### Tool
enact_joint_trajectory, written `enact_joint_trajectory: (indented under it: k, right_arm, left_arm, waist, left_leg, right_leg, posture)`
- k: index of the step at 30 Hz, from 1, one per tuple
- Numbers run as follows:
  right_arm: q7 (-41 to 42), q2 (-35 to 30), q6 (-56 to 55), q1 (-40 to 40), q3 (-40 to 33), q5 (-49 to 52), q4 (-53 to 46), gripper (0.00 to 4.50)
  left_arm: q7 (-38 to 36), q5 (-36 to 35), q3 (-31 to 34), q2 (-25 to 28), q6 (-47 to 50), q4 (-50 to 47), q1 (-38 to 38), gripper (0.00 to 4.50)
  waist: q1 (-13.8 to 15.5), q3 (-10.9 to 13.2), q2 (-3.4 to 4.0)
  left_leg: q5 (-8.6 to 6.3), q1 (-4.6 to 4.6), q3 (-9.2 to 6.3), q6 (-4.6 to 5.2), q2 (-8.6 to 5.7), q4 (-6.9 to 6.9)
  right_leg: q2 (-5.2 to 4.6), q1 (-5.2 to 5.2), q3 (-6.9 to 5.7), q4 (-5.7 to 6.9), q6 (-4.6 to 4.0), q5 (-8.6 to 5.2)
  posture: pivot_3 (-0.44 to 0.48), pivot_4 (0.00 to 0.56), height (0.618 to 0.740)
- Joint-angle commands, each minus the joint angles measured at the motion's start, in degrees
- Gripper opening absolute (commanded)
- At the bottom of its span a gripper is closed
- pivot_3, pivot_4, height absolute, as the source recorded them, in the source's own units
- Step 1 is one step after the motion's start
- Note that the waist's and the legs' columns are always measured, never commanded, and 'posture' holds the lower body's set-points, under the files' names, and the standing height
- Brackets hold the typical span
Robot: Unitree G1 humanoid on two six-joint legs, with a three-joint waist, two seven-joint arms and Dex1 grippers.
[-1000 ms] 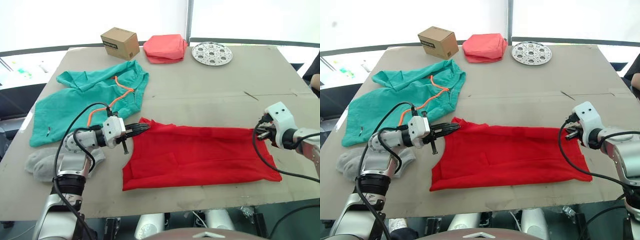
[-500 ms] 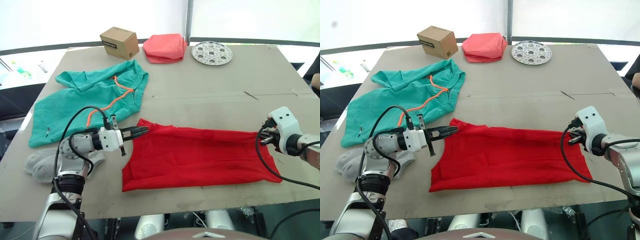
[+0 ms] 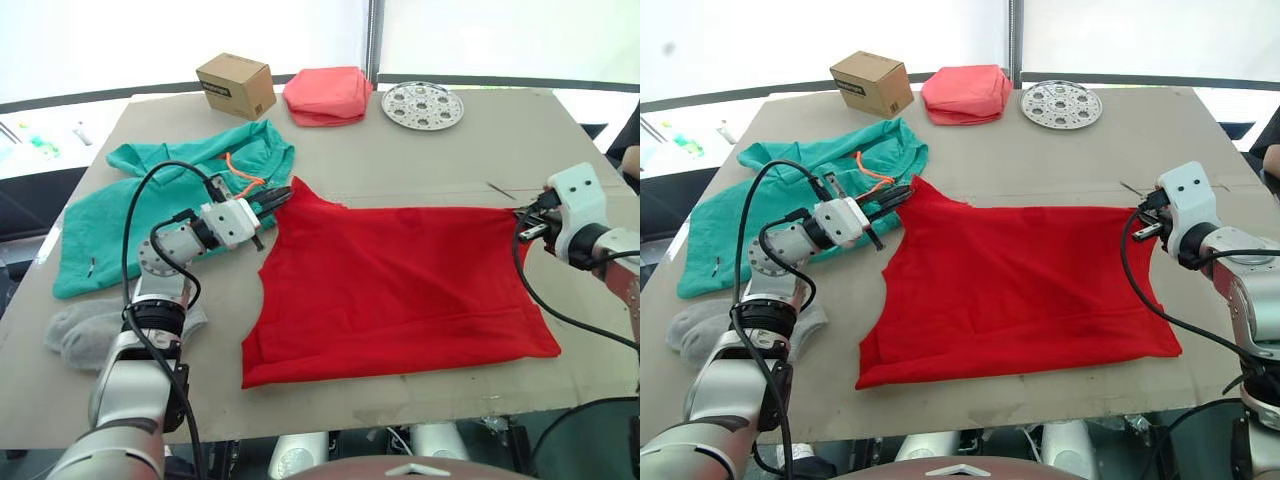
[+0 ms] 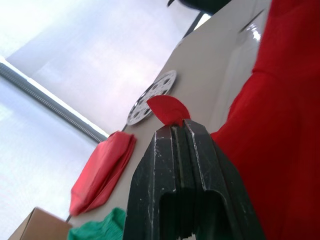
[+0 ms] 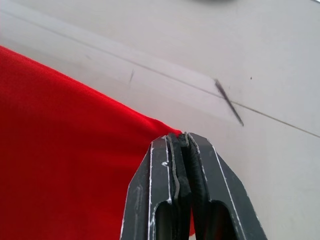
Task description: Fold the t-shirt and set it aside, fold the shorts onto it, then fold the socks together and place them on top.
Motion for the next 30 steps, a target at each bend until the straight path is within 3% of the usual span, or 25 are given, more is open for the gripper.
enact_joint_trajectory:
  k: [1, 6, 11, 12, 14, 15, 18, 19, 21, 22, 23, 24, 25, 28, 29, 30]
  right_arm:
    - [2.5, -2.4, -2.5, 5.6, -0.3, -0.1, -4.4, 0.05]
    - [2.8, -2.7, -5.9, 12.9, 1.9, -2.1, -6.8, 0.05]
    - [4.1, -3.5, -6.2, 17.0, 0.7, -1.3, -7.7, 0.05]
    - [4.5, -3.3, -5.8, 17.8, -0.4, -0.6, -8.3, 0.31]
    - [6.1, -4.2, -5.3, 20.1, -2.2, 0.5, -9.9, 0.89]
    - [6.8, -4.8, -5.4, 21.1, -2.7, 0.6, -10.5, 1.38]
    - [8.7, -6.0, -4.3, 24.0, -6.1, 2.4, -13.0, 2.82]
    - [9.3, -5.5, -3.9, 23.7, -8.5, 4.3, -14.0, 3.22]
    - [10.6, -2.6, -2.1, 21.6, -12.9, 10.5, -15.6, 3.22]
    - [11.1, -0.8, -1.5, 20.2, -14.2, 14.3, -16.6, 2.87]
    - [11.2, 0.7, -1.0, 19.1, -14.4, 16.8, -17.1, 2.4]
    - [11.2, 1.5, -1.3, 18.1, -13.1, 17.8, -17.6, 2.4]
    - [10.8, 1.8, -1.5, 17.3, -11.5, 18.0, -17.9, 1.75]
    - [6.9, 4.1, -2.1, 11.8, -2.2, 14.9, -16.2, 0.36]
    - [5.5, 5.1, -2.4, 9.8, 0.6, 13.7, -14.9, 0.0]
    - [4.7, 6.4, -2.4, 7.9, 3.1, 13.1, -13.3, 0.0]
  left_arm:
    - [-2.8, -2.1, -1.8, 2.4, -4.8, -3.0, 4.6, 0.0]
    - [-2.9, -0.2, -4.1, 4.2, -11.3, -2.2, 10.3, 0.0]
    - [-5.9, -4.5, -6.1, 6.4, -9.1, -3.2, 12.9, 0.0]
    - [-6.8, -5.7, -6.4, 7.1, -8.7, -3.7, 13.6, 0.71]
    - [-8.1, -8.2, -6.4, 8.1, -7.4, -4.5, 15.2, 1.29]
    - [-8.4, -9.1, -6.1, 8.2, -6.8, -4.7, 15.7, 1.81]
    - [-11.2, -14.6, -5.4, 9.3, 1.6, -8.7, 18.4, 3.18]
    - [-11.7, -19.5, -4.3, 10.0, 11.7, -12.4, 20.0, 3.6]
    - [-10.8, -30.6, -2.1, 12.1, 34.6, -20.5, 22.2, 3.6]
    - [-11.2, -36.3, -1.1, 13.4, 45.6, -24.3, 22.9, 3.48]
    - [-11.2, -38.9, -0.6, 14.1, 52.0, -26.1, 22.9, 3.05]
    - [-11.0, -42.2, 0.0, 14.8, 59.4, -28.2, 23.0, 3.05]
    - [-10.4, -44.0, 0.5, 15.1, 64.6, -29.6, 22.8, 2.46]
    - [-6.3, -44.8, 2.1, 13.8, 74.0, -32.8, 21.1, 1.1]
    - [-5.6, -44.4, 2.2, 13.8, 76.4, -33.9, 20.7, 0.58]
    - [-5.2, -43.3, 2.0, 13.7, 78.0, -34.7, 20.6, 0.05]
  waist:
    - [0.0, 0.0, 0.0]
    - [0.0, 0.0, 0.05]
    - [0.1, 0.0, 0.06]
    - [0.1, 0.0, 0.06]
    - [0.0, 0.0, 0.06]
    - [0.0, 0.0, 0.08]
    - [0.0, 0.0, 0.08]
    - [0.0, 0.0, 0.06]
    - [-0.1, 0.1, 0.03]
    - [-0.2, 0.1, -0.04]
    - [-0.2, 0.1, -0.03]
    - [-0.1, 0.1, 0.02]
    - [-0.1, 0.1, 0.0]
    - [0.0, 0.1, 0.16]
    - [0.0, 0.1, 0.12]
    - [0.0, 0.1, 0.1]
  left_leg:
    - [-0.01, -0.02, 0.06, 0.01, -0.01, -0.02]
    - [-0.25, 0.01, 0.05, 0.4, 0.02, 0.07]
    - [-0.31, 0.13, -0.07, 0.31, 0.07, 0.13]
    - [-0.31, 0.11, -0.07, 0.32, 0.07, 0.15]
    - [-0.25, 0.1, -0.08, 0.42, 0.07, 0.15]
    - [-0.26, 0.1, -0.08, 0.41, 0.07, 0.13]
    - [-0.26, 0.05, -0.07, 0.41, 0.07, 0.08]
    - [-0.26, 0.06, -0.07, 0.41, 0.07, 0.08]
    - [-0.27, 0.04, -0.1, 0.41, 0.07, 0.1]
    - [-0.27, 0.05, -0.15, 0.41, 0.08, 0.1]
    - [-0.27, 0.07, -0.29, 0.41, 0.1, 0.14]
    - [-0.29, 0.07, -0.31, 0.38, 0.1, 0.14]
    - [-0.33, 0.11, -0.32, 0.3, 0.1, 0.13]
    - [-0.34, 0.12, -0.33, 0.28, 0.05, 0.13]
    - [-0.33, 0.11, -0.33, 0.29, 0.05, 0.13]
    - [-0.3, 0.1, -0.32, 0.32, 0.04, 0.13]
  right_leg:
    - [0.0, -0.02, 0.0, -0.04, 0.0, 0.0]
    - [-0.06, -0.03, 0.01, -0.02, 0.22, -0.13]
    - [-0.13, -0.02, -0.05, 0.0, 0.19, -0.12]
    - [-0.13, -0.02, -0.05, 0.01, 0.19, -0.11]
    - [-0.13, -0.02, -0.05, 0.01, 0.18, -0.11]
    - [-0.12, -0.03, -0.05, 0.02, 0.18, -0.12]
    - [-0.12, -0.02, -0.05, 0.02, 0.14, -0.09]
    - [-0.12, -0.01, -0.05, 0.02, 0.14, -0.1]
    - [-0.12, -0.02, -0.05, 0.0, 0.19, -0.12]
    - [-0.11, -0.02, -0.04, -0.01, 0.2, -0.13]
    - [-0.06, -0.03, -0.07, 0.0, 0.2, -0.13]
    - [-0.06, -0.03, -0.07, 0.0, 0.2, -0.13]
    - [-0.06, -0.02, -0.07, 0.01, 0.17, -0.15]
    - [-0.05, -0.01, -0.04, 0.01, 0.02, -0.24]
    - [-0.05, -0.02, -0.04, 0.0, 0.04, -0.23]
    - [-0.03, -0.02, -0.04, 0.01, 0.12, -0.18]
  posture:
    - [0.0, 0.15, 0.736]
    - [0.0, 0.15, 0.736]
    - [0.0, 0.15, 0.736]
    - [0.0, 0.15, 0.736]
    - [0.0, 0.15, 0.736]
    - [0.0, 0.15, 0.736]
    - [0.0, 0.15, 0.736]
    - [0.0, 0.15, 0.736]
    - [0.0, 0.15, 0.736]
    - [0.0, 0.15, 0.736]
    - [0.0, 0.15, 0.736]
    - [0.0, 0.15, 0.736]
    - [0.0, 0.15, 0.736]
    - [0.0, 0.15, 0.736]
    - [0.0, 0.15, 0.736]
    - [0.0, 0.15, 0.736]
